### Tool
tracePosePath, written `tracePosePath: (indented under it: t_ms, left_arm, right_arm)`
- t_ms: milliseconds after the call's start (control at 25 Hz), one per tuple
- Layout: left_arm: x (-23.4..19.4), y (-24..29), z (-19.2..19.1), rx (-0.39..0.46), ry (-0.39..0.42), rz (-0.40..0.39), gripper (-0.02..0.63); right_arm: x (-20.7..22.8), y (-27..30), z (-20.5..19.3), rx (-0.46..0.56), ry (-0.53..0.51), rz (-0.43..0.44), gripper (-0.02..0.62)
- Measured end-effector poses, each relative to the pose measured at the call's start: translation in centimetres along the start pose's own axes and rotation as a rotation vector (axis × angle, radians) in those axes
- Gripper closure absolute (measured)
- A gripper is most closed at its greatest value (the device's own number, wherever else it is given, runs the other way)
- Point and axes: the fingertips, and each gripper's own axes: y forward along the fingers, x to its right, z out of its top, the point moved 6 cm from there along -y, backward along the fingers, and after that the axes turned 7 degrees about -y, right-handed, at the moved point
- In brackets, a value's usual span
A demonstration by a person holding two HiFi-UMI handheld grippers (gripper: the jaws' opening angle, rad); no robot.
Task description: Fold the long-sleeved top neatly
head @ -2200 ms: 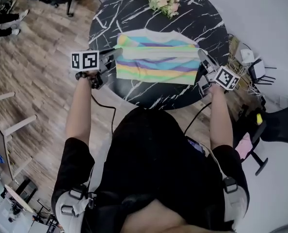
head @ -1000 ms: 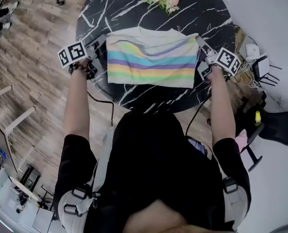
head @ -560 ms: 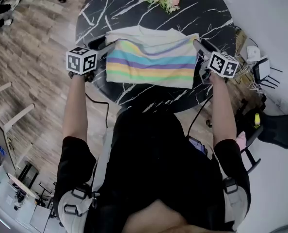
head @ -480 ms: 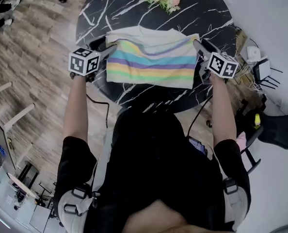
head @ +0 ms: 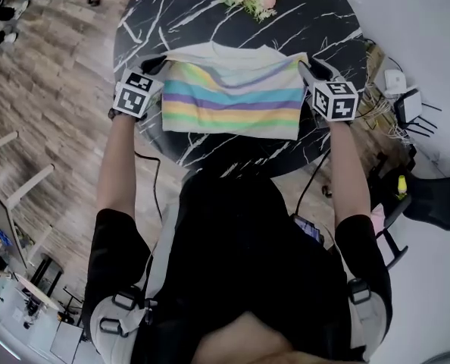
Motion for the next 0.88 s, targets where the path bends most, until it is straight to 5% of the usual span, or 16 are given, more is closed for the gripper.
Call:
tracePosePath:
  t_ms: [80, 320, 680, 880]
  left_arm:
    - [-0.7, 0.0, 0.3, 0.002, -0.091, -0.010, 0.573]
    - [-2.7, 0.9, 0.5, -0.013, -0.386, -0.041, 0.569]
    - [-3.0, 0.8, 0.8, 0.016, -0.423, -0.036, 0.388]
    - [-2.7, -1.0, -1.0, 0.071, -0.492, -0.030, 0.379]
  right_arm:
    - [0.7, 0.2, 0.0, 0.005, 0.029, -0.031, 0.562]
    - [2.0, 0.2, -0.8, -0.003, 0.121, -0.055, 0.589]
    - [1.8, -0.8, -2.0, 0.005, 0.148, -0.072, 0.588]
    - [1.0, -2.9, -2.9, 0.029, 0.174, -0.091, 0.588]
